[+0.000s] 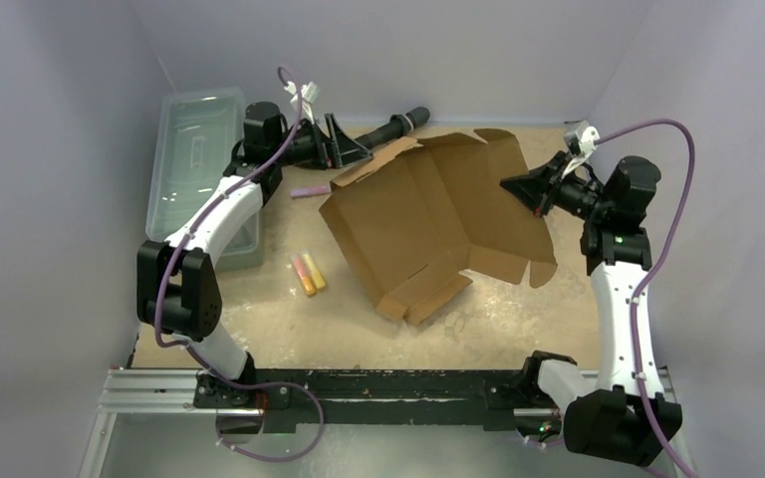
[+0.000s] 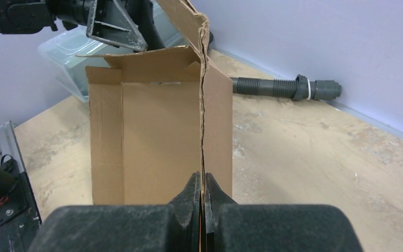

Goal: Fold the paper box

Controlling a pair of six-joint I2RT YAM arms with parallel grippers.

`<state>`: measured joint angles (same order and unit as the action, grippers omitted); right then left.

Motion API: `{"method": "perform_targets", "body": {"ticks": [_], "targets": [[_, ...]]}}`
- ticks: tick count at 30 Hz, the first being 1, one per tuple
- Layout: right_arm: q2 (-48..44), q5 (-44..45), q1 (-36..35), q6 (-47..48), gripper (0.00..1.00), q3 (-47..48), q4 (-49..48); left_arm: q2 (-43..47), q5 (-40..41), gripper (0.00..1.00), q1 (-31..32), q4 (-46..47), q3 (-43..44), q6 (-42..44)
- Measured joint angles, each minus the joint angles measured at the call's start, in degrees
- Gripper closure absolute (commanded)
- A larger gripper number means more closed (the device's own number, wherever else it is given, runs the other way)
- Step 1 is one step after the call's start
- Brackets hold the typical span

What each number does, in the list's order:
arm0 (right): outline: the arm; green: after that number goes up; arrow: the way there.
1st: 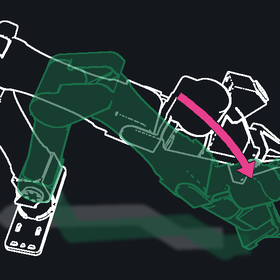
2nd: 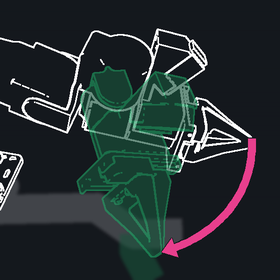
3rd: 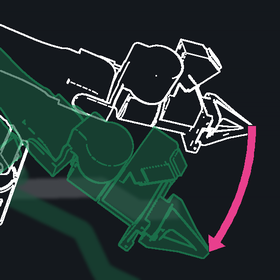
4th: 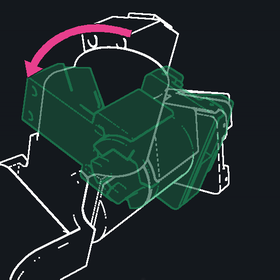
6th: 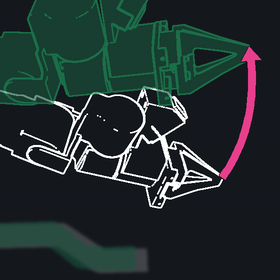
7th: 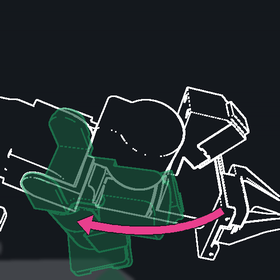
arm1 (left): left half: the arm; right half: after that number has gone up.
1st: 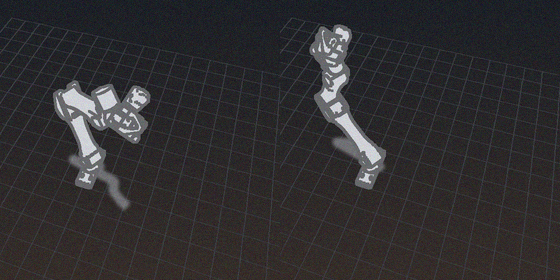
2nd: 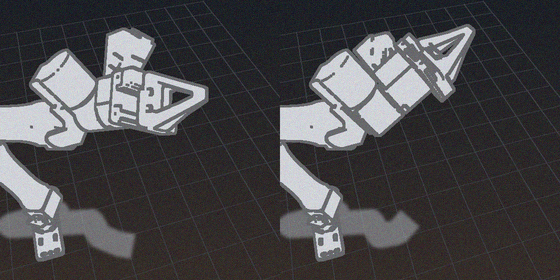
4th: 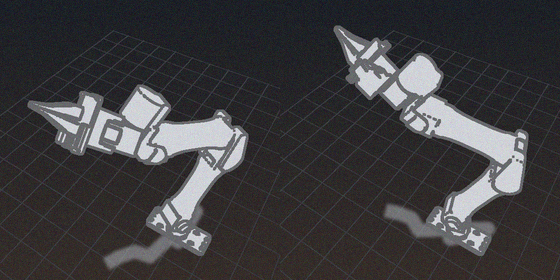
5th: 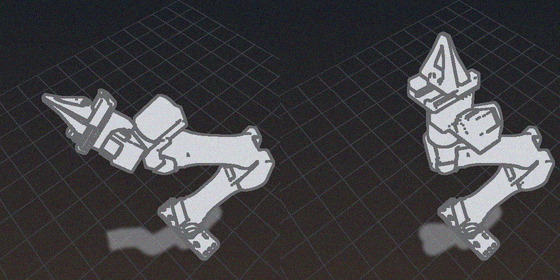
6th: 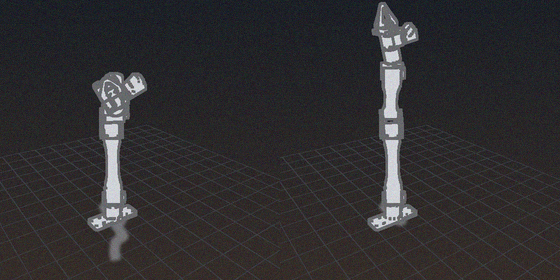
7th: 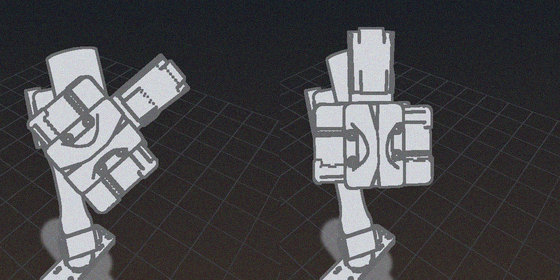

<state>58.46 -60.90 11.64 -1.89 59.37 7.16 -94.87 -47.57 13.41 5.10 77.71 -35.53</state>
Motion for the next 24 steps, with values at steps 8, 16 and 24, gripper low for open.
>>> {"method": "perform_targets", "body": {"ticks": [8, 16, 24], "targets": [[0.3, 3.1, 0.0, 0.2, 1.00, 0.1, 1.8, 0.0, -0.3, 0.13, -1.7, 4.7, -2.1, -5.1], [1.7, 4.4, -0.2, -0.1, 1.00, 0.2, 2.1, -0.1, -3.0, 0.13, -1.7, 7.8, -2.5, -7.1], [2.8, 4.0, -1.5, -0.3, 1.00, 1.2, 2.3, -2.1, -3.6, 0.14, -0.3, 2.8, -1.3, -3.7]]}}
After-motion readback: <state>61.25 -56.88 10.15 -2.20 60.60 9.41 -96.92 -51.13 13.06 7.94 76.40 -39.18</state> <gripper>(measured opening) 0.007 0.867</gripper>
